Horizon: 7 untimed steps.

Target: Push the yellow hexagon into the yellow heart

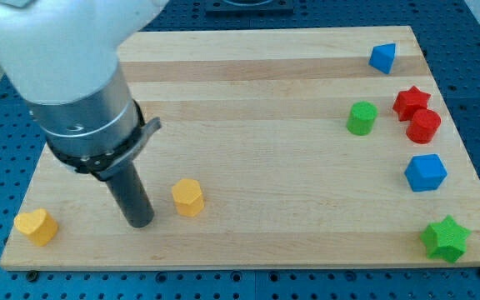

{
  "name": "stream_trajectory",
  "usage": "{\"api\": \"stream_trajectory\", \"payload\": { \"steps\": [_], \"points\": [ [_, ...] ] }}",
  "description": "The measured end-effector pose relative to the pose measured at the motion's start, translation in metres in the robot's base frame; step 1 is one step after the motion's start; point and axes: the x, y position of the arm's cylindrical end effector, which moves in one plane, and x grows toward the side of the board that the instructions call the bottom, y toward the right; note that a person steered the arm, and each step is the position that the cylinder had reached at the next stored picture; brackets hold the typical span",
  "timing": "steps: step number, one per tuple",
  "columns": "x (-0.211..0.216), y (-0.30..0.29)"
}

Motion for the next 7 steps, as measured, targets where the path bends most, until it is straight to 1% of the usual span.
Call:
{"api": "stream_trajectory", "payload": {
  "steps": [1, 2, 3, 4, 5, 6, 7],
  "points": [
    [0.03, 0.006],
    [0.026, 0.066],
    [-0.024, 0.113],
    [-0.042, 0.113],
    [-0.041, 0.102],
    [-0.021, 0.081],
    [-0.011, 0.042]
  ]
}}
